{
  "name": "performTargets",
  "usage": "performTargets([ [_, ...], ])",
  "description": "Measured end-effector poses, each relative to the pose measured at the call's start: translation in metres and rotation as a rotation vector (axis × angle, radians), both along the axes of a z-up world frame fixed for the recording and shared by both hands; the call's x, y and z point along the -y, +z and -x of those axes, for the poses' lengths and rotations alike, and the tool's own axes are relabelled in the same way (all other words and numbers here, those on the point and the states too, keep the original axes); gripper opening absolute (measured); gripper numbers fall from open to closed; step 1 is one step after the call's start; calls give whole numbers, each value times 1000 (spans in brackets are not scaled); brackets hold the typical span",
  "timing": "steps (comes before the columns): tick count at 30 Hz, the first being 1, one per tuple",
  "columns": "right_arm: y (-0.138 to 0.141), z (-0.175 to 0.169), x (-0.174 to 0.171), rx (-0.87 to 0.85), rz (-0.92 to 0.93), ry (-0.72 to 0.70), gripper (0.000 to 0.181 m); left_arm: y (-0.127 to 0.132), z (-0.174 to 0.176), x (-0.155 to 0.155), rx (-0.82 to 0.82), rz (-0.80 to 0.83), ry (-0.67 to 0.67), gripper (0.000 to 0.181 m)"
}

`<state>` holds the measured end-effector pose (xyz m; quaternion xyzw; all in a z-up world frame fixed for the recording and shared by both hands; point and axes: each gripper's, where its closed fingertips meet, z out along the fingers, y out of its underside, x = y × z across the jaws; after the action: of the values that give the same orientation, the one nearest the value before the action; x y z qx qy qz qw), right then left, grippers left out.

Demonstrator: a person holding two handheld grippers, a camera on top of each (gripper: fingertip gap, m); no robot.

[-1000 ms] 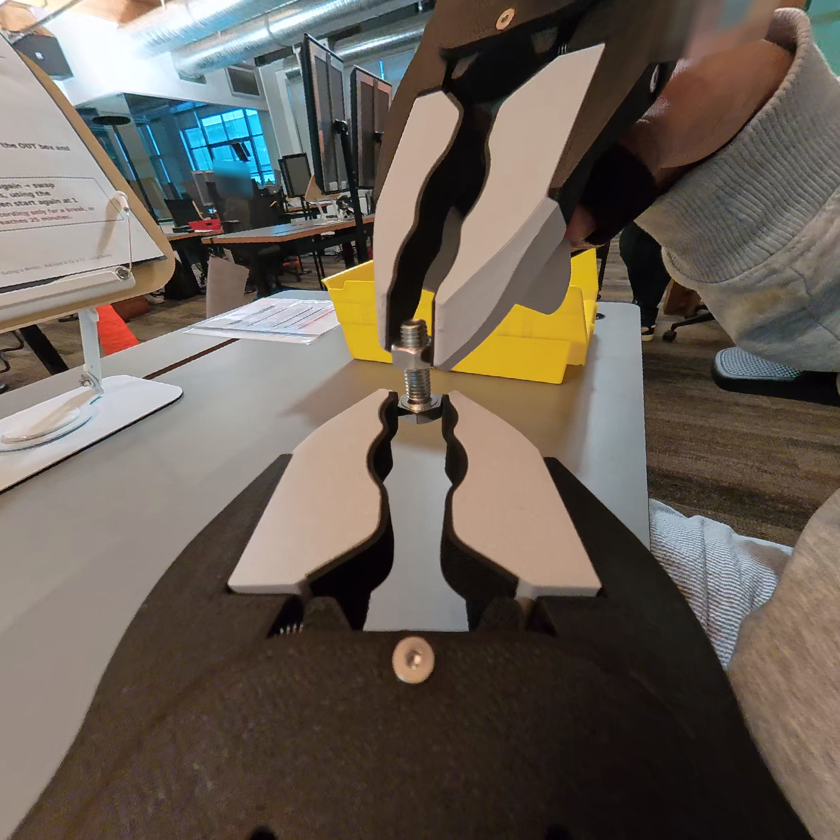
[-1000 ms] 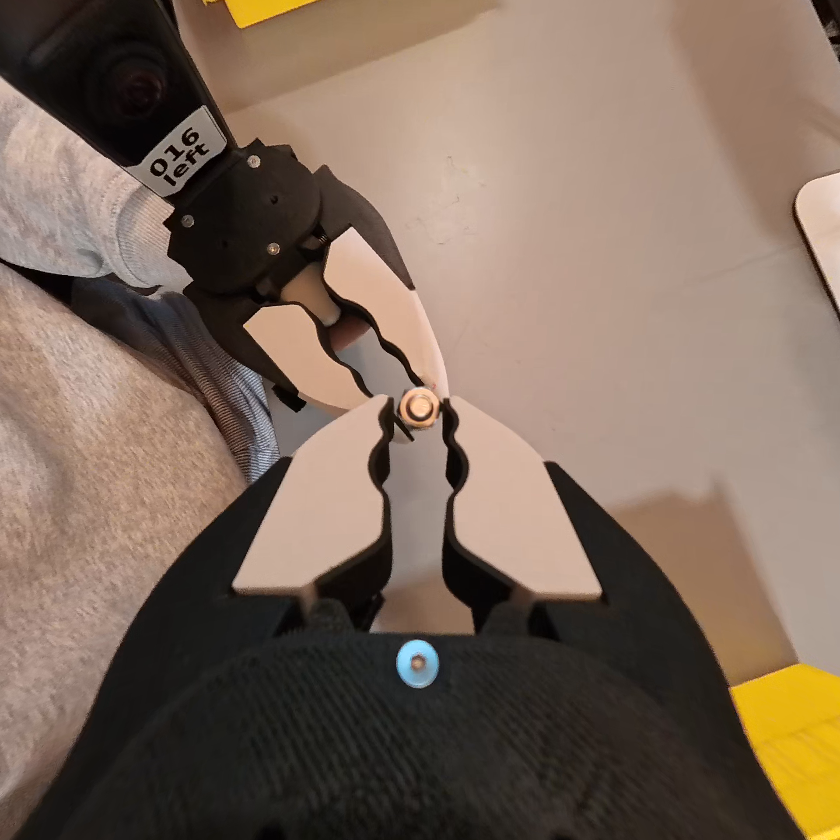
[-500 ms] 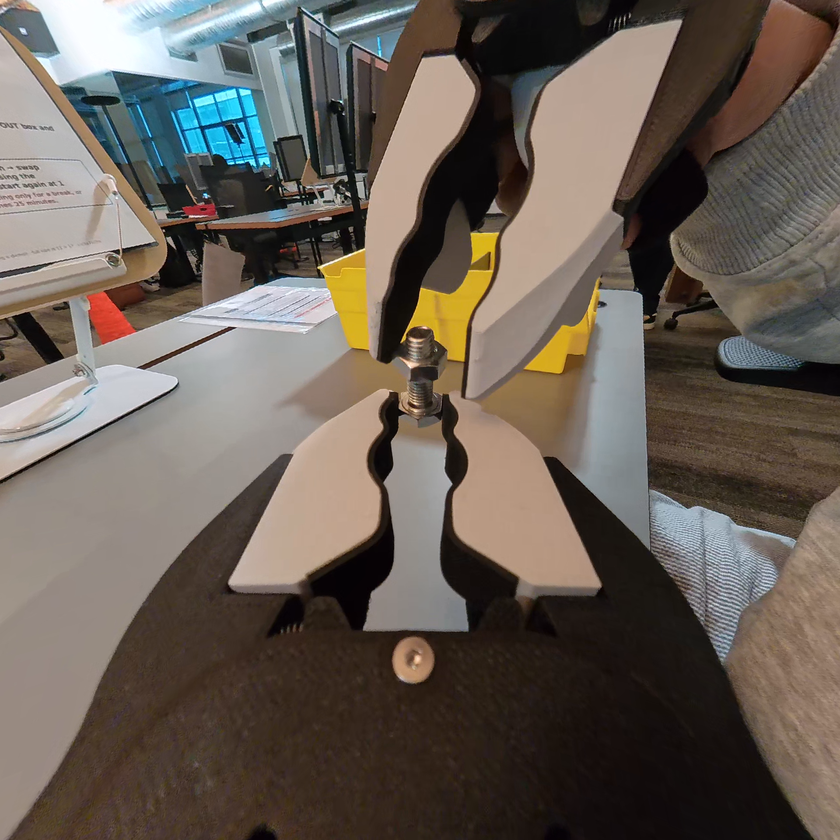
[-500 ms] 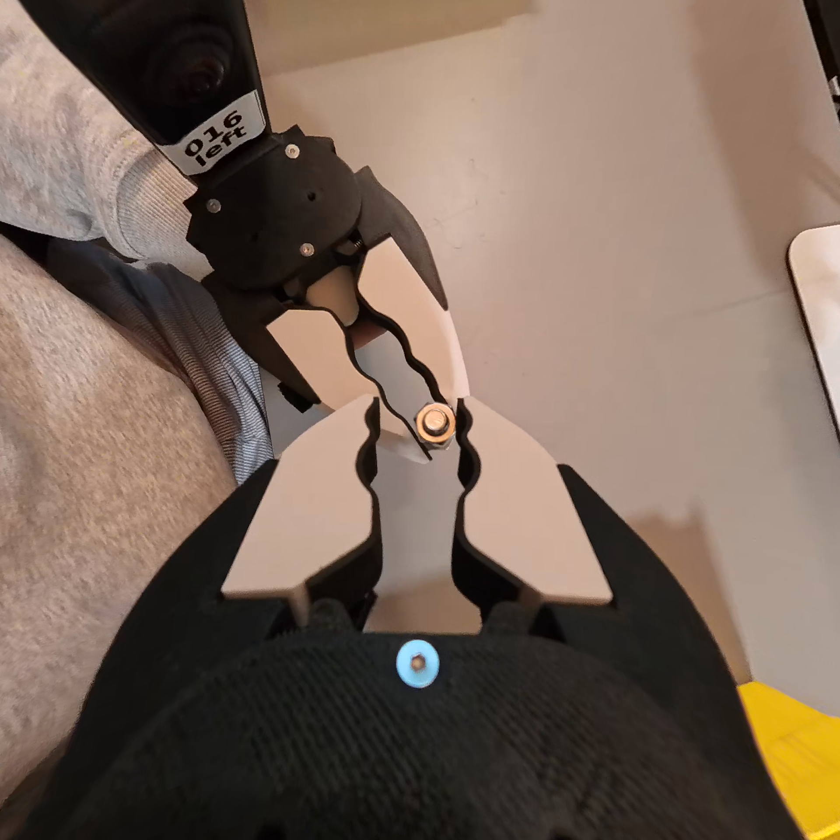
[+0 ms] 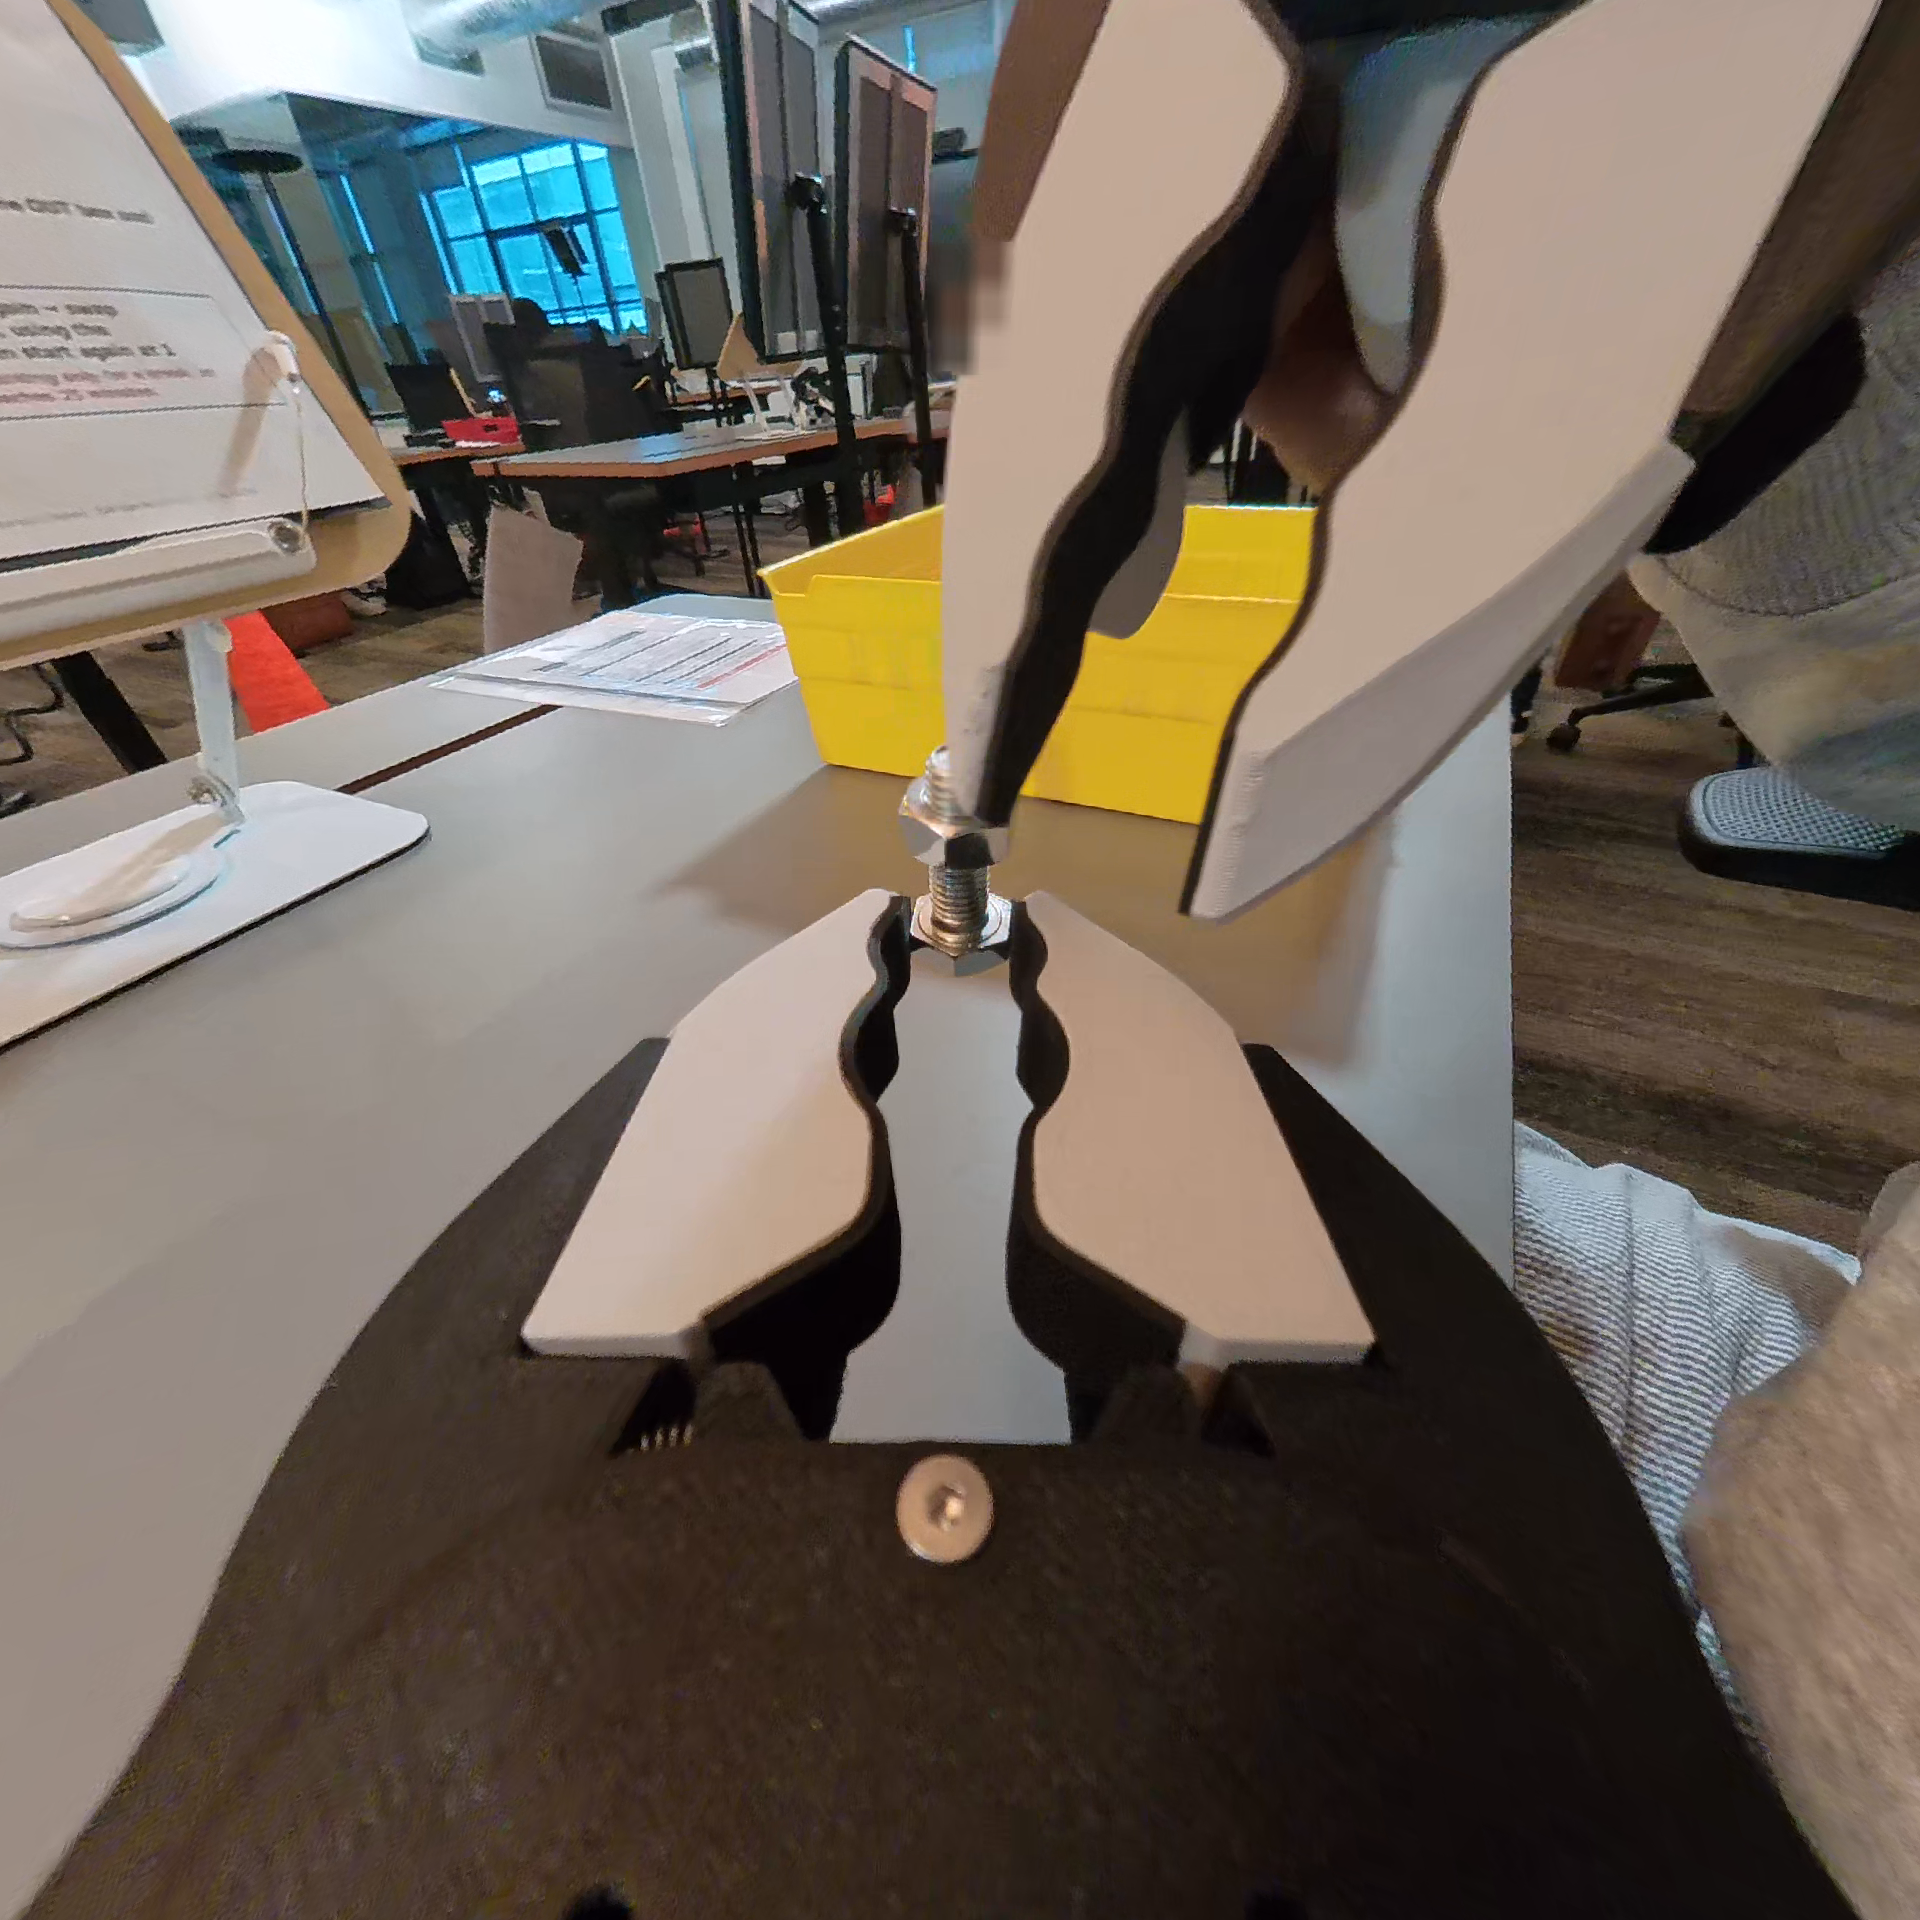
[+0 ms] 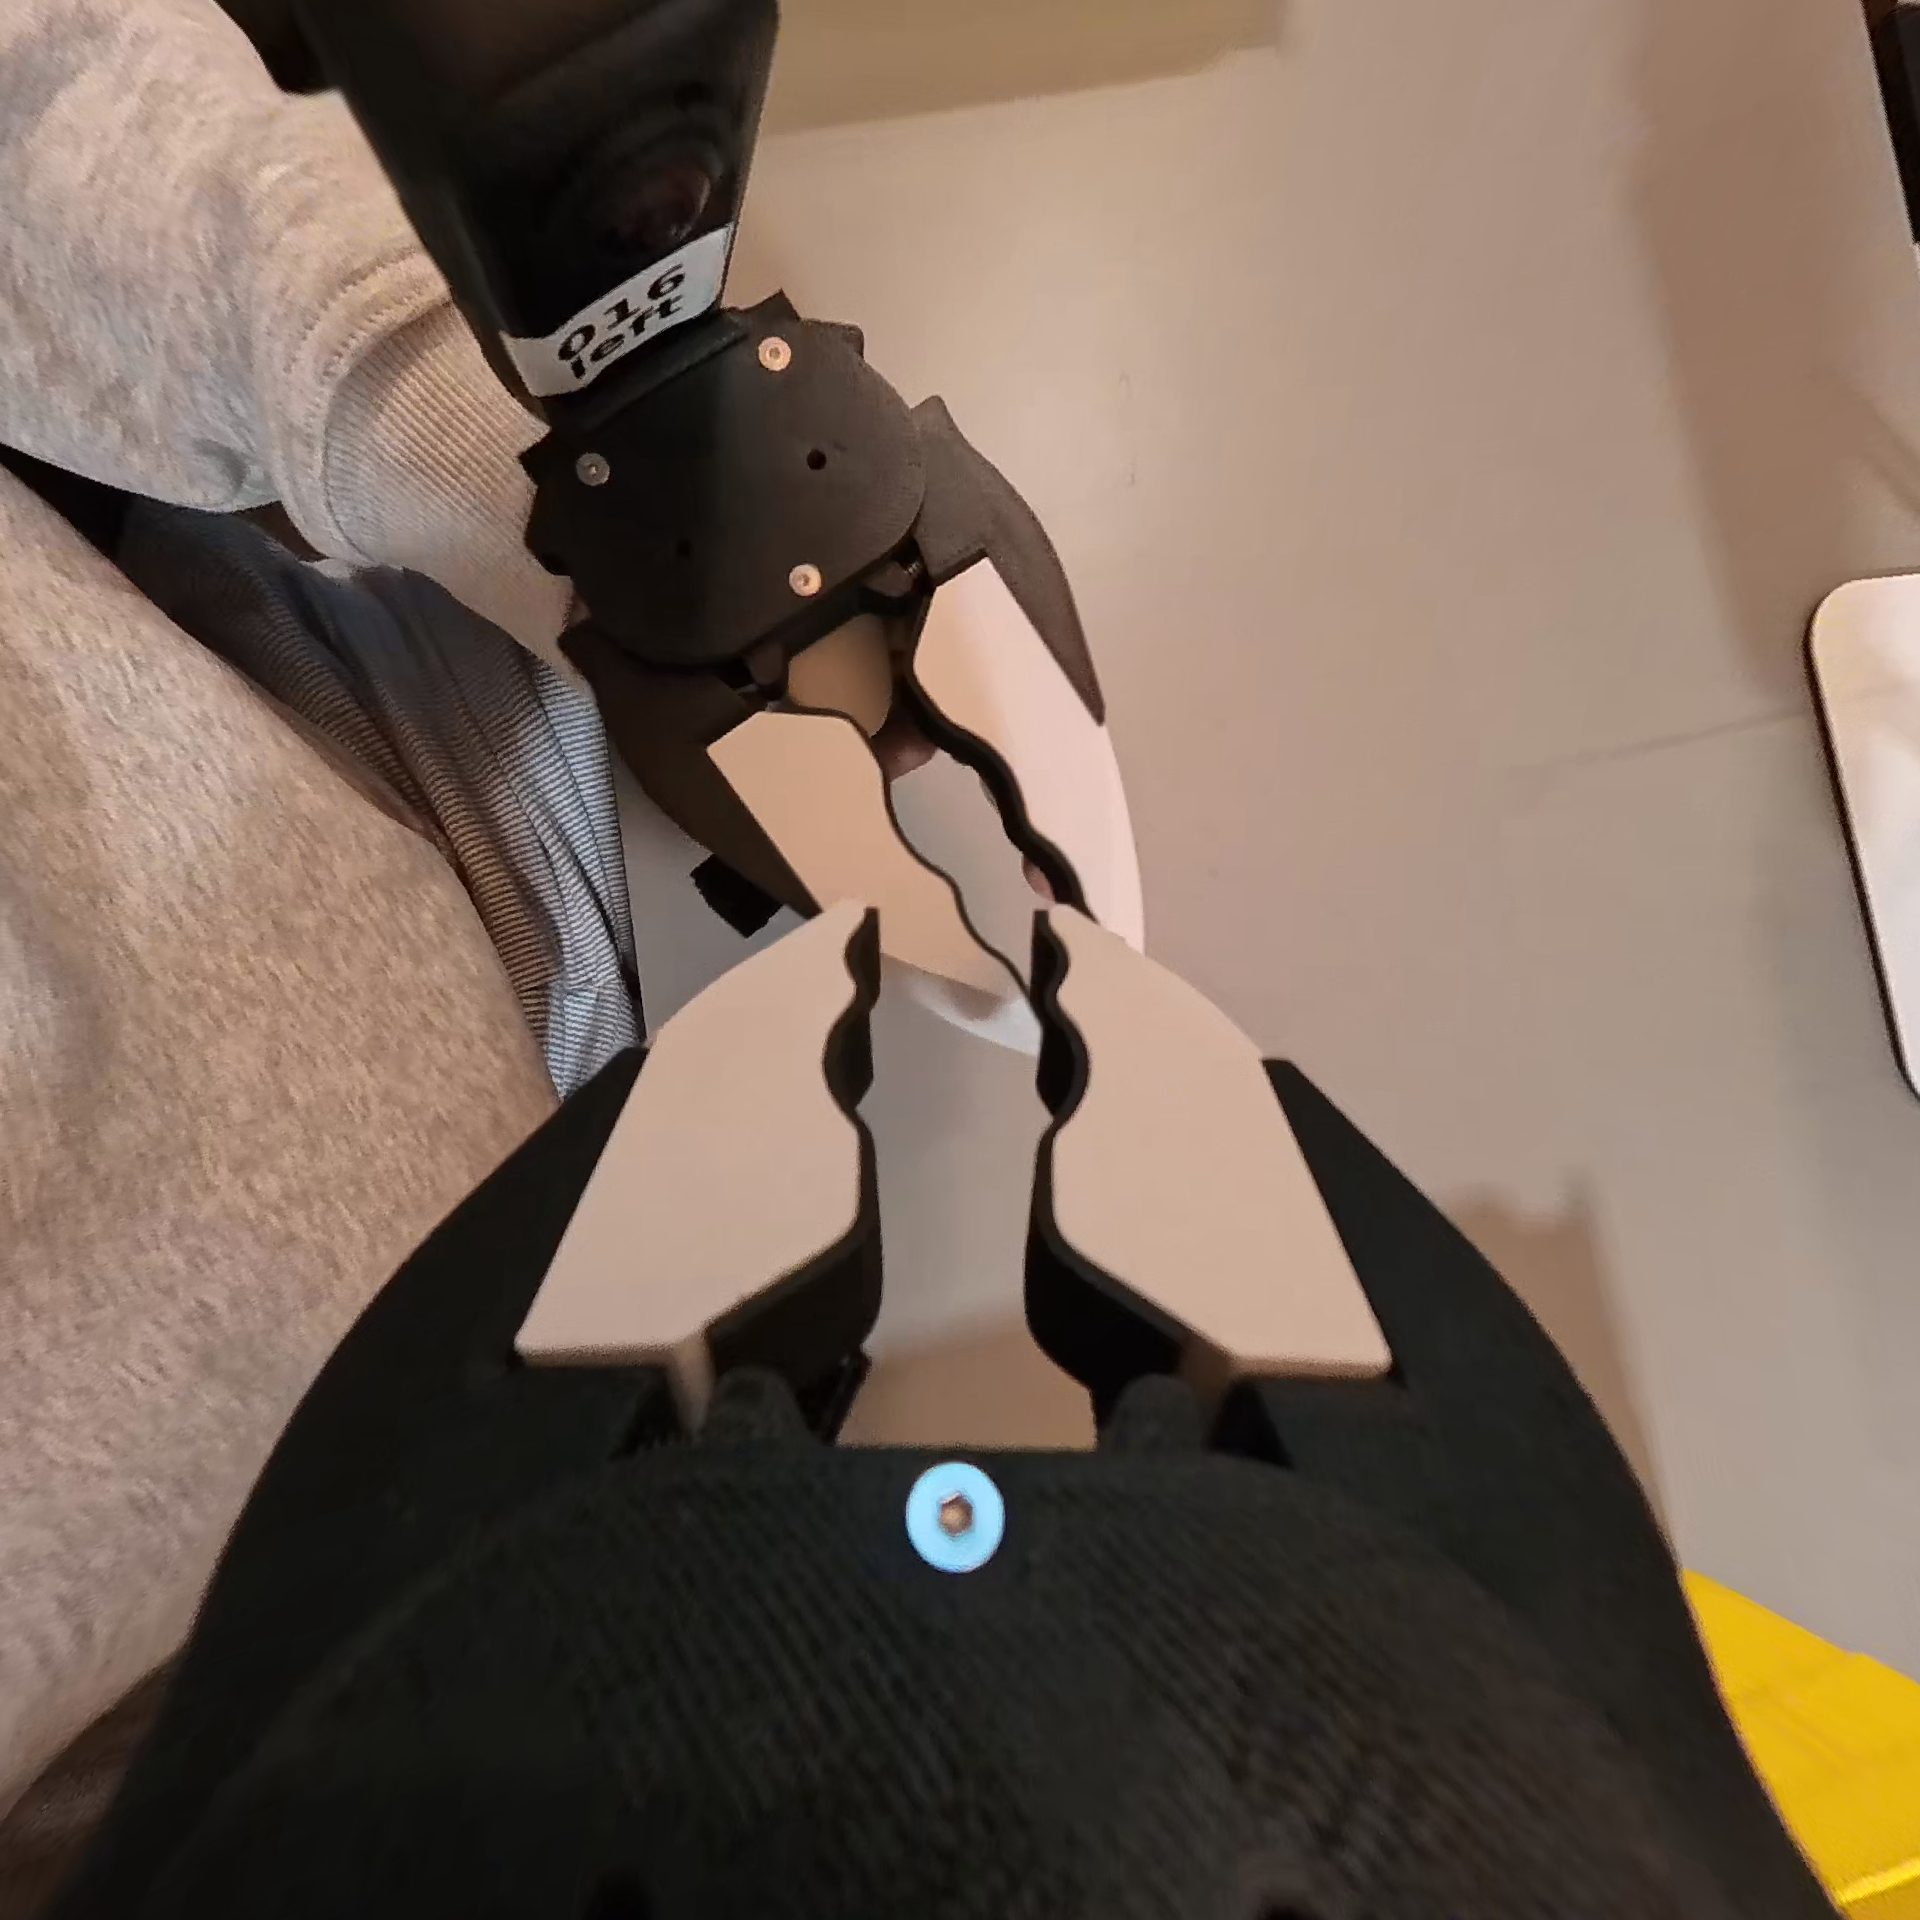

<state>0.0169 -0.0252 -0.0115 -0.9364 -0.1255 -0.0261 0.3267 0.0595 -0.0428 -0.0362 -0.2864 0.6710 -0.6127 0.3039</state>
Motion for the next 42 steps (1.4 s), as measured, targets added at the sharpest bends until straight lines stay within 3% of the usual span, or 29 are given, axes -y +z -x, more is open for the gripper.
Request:
performTargets([
  [10,-6,-12,11,-7,54,-45,23,2,-3,-6,-13,24,30,19],
  [30,-5,-23,5,-3,1,-61,39,-3,0,1,-24,-11,1,19],
  [36,5,-21,3,24,-44,-55,23,-6,-1,0,-47,-8,2,19],
  [42,-4,-27,5,35,-12,-76,14,-6,0,3,-34,-32,-3,19],
])
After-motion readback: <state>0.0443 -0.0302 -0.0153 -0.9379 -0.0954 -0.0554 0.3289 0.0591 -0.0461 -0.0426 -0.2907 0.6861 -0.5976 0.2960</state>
